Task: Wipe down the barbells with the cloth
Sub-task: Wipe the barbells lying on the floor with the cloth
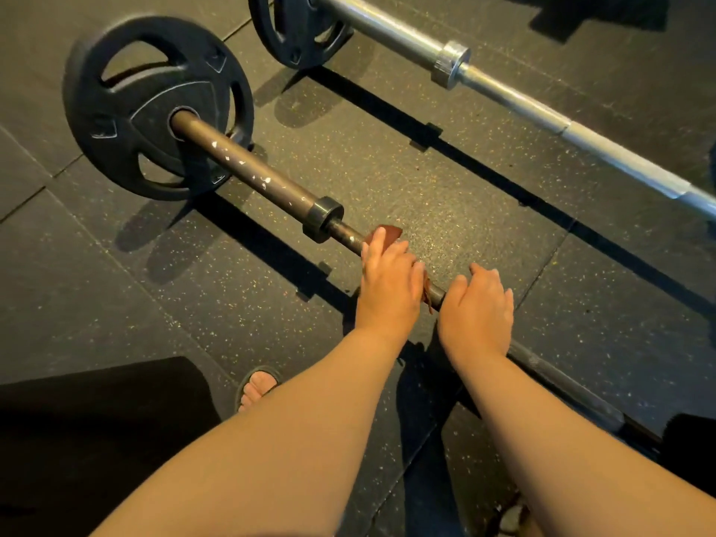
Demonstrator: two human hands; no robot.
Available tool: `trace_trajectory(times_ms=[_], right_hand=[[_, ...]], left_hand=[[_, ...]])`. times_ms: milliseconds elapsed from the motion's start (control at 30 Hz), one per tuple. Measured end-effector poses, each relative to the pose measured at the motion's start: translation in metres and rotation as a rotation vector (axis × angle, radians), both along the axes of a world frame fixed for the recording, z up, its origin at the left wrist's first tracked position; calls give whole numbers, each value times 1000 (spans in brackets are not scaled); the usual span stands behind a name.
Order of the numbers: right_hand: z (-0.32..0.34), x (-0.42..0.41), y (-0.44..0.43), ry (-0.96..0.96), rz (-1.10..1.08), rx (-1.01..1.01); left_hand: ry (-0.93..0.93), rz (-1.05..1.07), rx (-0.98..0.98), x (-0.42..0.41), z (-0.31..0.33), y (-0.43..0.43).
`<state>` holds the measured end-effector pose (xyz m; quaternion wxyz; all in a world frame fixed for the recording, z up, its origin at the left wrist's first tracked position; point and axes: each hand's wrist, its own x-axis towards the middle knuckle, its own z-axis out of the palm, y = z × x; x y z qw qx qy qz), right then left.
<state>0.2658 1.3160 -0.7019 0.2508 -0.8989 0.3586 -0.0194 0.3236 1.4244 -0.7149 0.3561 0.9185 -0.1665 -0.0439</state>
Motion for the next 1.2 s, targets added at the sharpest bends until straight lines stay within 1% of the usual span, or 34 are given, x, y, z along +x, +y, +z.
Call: trace_trajectory(times_ms=[100,167,233,367,433,500,600,667,700,800,833,900,967,1033,1100,1200], right_hand=[[-6,4,-3,61,143,-58],[-10,0,-3,70,187,-109],[-11,-1,-1,66,180,-122],[-9,3,2,65,165,-98],[-9,2,1,62,173,-108],[-8,2,1,65,176,-106],[-8,2,2,72,171,-104],[-8,2,2,72,164,-107],[-9,3,2,72,163,-108],[-9,3,2,77,169,-101],[-9,3,2,81,172,-101],[-10,3,2,84,172,-108],[-10,3,3,82,170,-118],[-10,3,3,87,164,-125],[-9,4,3,89,164,-126],[-9,5,3,100,165,-117]], left_hand=[[-105,-148,64,-7,-7,3],[-133,-170,80,3,-8,14],[-92,-112,81,15,-5,25],[-20,129,-5,33,-1,26],[-13,147,24,27,2,14],[-52,51,75,12,2,3],[-130,-150,96,0,-2,8],[-99,-183,102,14,-7,20],[-61,-153,104,23,-9,26],[28,66,56,48,-7,36],[27,110,31,51,-6,34],[-6,128,24,43,-4,26],[-42,92,43,26,-3,17],[-75,-22,61,11,-5,15],[-95,-125,77,14,-9,25],[-51,-126,83,33,-9,45]])
